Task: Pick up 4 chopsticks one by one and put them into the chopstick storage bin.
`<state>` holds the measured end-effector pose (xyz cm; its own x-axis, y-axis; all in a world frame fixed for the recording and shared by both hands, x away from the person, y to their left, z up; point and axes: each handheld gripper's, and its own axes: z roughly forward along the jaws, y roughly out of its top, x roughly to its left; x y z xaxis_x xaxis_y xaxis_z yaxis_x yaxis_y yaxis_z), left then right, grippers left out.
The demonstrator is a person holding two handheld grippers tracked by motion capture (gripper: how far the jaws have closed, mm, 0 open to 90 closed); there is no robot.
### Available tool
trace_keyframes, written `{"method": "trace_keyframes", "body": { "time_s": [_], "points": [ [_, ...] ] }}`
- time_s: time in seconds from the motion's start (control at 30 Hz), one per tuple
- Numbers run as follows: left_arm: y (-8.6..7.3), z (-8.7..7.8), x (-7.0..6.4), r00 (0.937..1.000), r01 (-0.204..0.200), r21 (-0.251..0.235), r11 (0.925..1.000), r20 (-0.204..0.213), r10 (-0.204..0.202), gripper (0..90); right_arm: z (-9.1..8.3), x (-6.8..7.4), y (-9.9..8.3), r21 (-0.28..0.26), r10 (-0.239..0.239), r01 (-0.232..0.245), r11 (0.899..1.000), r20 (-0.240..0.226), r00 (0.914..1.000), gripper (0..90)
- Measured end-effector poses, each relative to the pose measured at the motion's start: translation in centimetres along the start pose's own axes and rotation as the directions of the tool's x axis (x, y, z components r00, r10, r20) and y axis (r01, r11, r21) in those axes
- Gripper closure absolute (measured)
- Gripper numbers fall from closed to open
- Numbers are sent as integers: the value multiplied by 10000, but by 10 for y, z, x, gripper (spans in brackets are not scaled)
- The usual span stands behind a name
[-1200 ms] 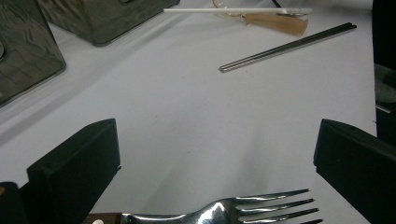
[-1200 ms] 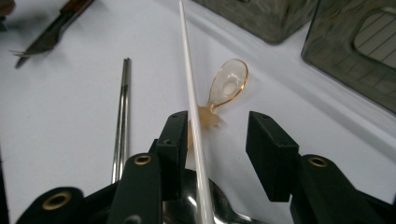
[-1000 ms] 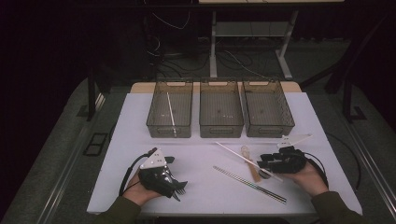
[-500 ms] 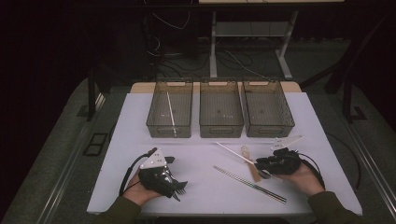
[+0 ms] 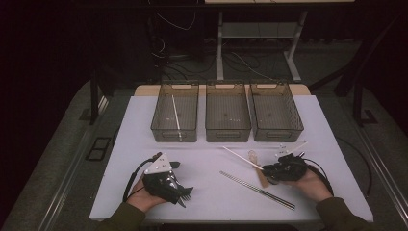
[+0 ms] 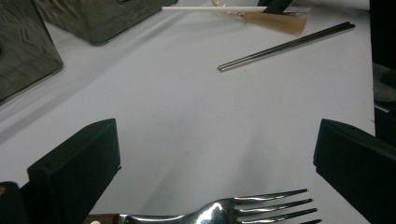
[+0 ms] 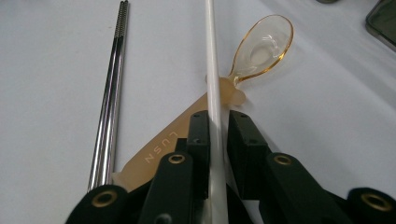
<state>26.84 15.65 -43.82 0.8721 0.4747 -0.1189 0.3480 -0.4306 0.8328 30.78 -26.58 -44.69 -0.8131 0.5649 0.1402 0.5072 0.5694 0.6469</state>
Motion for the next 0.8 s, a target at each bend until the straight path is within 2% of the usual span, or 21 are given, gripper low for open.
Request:
{"method": "trace_keyframes", "body": {
  "time_s": [0.43, 0.8],
  "points": [
    [0, 0, 0, 10000, -14, 1, 10000, 0, 14, 0, 0, -1, 0, 34, -180, 180, 9998, -4, 9998, 840],
    [0, 0, 0, 10000, -19, 4, 10000, 6, 19, 0, -8, -2, 2, -306, 92, -93, 9995, -59, 9999, 843]
  ]
}}
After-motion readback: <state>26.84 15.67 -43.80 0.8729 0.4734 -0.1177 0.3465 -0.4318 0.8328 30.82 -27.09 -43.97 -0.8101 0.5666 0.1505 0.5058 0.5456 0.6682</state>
